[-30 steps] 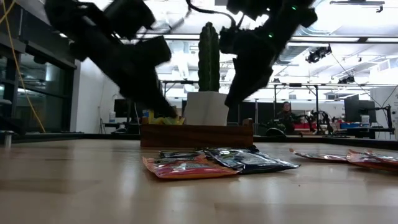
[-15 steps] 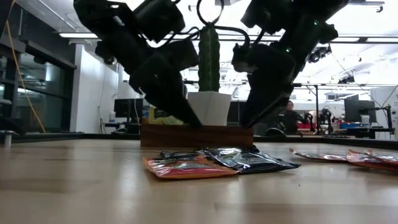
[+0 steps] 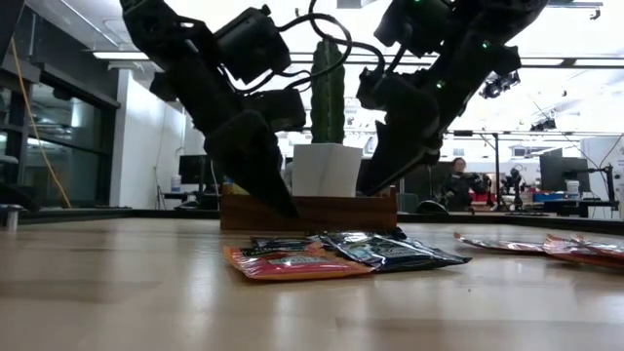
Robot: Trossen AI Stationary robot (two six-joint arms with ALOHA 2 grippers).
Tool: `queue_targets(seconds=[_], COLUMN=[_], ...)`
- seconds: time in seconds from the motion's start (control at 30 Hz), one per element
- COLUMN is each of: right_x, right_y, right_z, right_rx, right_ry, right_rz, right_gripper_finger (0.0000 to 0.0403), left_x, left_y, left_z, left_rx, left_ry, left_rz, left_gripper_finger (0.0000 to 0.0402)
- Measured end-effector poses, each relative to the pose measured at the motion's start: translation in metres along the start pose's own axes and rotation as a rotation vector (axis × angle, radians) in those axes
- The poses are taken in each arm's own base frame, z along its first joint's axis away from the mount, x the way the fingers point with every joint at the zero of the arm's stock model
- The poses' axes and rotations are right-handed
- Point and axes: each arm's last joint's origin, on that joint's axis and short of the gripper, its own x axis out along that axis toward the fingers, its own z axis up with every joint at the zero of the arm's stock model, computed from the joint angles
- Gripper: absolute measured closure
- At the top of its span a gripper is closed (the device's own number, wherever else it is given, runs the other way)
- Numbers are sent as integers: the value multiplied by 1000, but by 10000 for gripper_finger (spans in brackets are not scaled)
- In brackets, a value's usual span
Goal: Pick & Place Tea
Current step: Put the purple tea bag into the middle section of the wooden organizer
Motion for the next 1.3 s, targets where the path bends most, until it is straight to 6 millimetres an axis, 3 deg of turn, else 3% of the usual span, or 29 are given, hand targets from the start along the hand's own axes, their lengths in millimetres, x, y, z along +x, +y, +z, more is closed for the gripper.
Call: queue_targets(seconds=[0.13,0.43,0.93,1.3], right_x=[1,4,35,51], right_y=[-4,-5,-4,-4], right_z=[2,4,-10,-20], right_rx=[-7,-43,-63,19], right_ry=[5,-4,54,112], right_rz=[7,40,75,102], right_gripper_finger=[394,401,402,403], left_x=[0,0,0,0], left_y=[0,1,0,3], left_z=[0,0,-2,0], left_rx=[-2,-54,-85,-162], left_ry=[0,-5,20,2], left_rz=[1,19,-20,-13], left_gripper_finger=[401,393,334,322])
